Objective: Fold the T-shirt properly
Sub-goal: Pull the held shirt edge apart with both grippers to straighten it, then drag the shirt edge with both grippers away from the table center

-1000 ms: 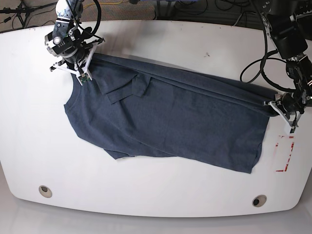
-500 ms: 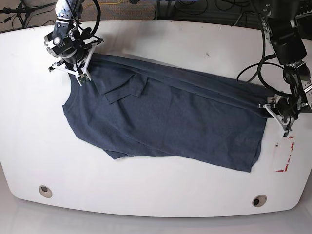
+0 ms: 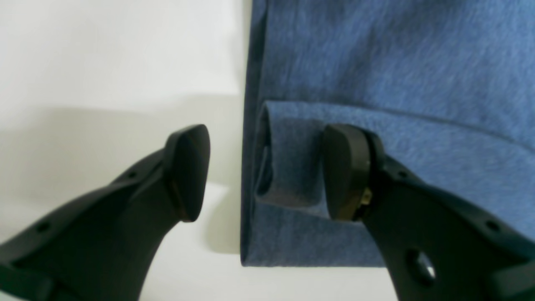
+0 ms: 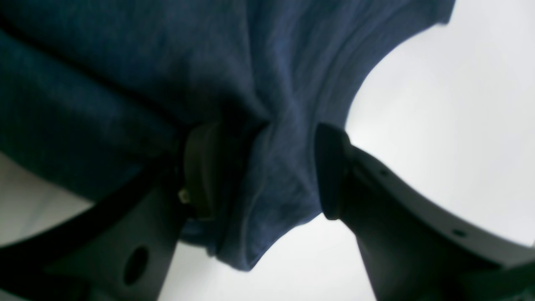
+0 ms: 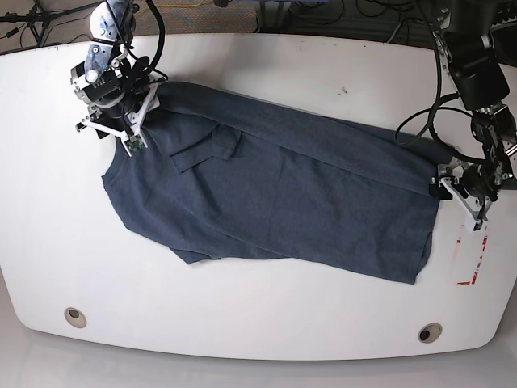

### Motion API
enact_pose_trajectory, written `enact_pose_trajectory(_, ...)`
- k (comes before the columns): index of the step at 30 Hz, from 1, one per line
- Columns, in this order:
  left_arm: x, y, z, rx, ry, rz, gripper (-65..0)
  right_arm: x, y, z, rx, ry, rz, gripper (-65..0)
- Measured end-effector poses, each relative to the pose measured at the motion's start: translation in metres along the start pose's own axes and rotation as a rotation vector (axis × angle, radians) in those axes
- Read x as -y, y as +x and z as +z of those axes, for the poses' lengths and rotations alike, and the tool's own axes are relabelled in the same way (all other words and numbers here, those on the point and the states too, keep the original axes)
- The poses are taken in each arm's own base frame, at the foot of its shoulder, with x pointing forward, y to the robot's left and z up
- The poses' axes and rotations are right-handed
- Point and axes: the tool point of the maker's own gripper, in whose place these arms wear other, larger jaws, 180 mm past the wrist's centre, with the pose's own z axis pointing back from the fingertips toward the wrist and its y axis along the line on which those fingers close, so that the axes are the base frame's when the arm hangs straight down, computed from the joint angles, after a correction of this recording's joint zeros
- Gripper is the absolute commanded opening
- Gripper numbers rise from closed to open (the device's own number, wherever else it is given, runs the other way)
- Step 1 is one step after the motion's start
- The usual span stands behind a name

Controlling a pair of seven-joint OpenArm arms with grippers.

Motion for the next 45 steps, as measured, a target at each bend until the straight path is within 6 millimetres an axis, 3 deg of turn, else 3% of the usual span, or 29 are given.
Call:
enact_pose_trajectory(4,-0.009,0.019,0.016,0.086,0.018,0.029,-25.0,0.013,0.011,0.002,0.031,-0.027,-0.027,-31.4)
enact_pose_trajectory(9,-0.028,0.044,0.045,0.189,0.078,0.029,-25.1,0.044,0.020,0.008,0.057,-0.106,-0.075,-31.4)
enact_pose_trajectory(12,-0.027,0.050,0.053,0.212,0.079,-0.029,-25.1,0.053,0.029,0.010,0.080,-0.126,-0.084,-31.4)
enact_pose_trajectory(18,0.001,0.026,0.039,0.172,0.008,-0.128,-25.1,0.046,0.033,0.012,0.095,-0.108,-0.085,-31.5)
enact_pose_trajectory(22,0.006,-0.011,0.032,0.093,0.005,-0.145,-25.1,0.044,0.013,0.012,0.029,-0.111,-0.139,-31.5)
enact_pose_trajectory(24,0.004,-0.021,0.033,0.076,0.015,-0.149,-25.1,0.042,0.002,0.012,0.023,-0.112,-0.196,-31.5)
enact_pose_trajectory(29,0.008,-0.019,0.035,0.162,0.008,-0.153,-25.1,0.032,-0.023,0.011,-0.032,-0.102,-0.282,-31.5)
enact_pose_trajectory(36,0.015,-0.032,0.030,0.154,-0.011,-0.146,-25.1,0.025,-0.029,0.010,-0.038,-0.086,-0.282,-31.5)
enact_pose_trajectory(45,0.013,-0.012,0.041,0.214,0.007,-0.166,-25.1,0.006,-0.046,-0.010,-0.076,-0.015,-0.315,-31.5)
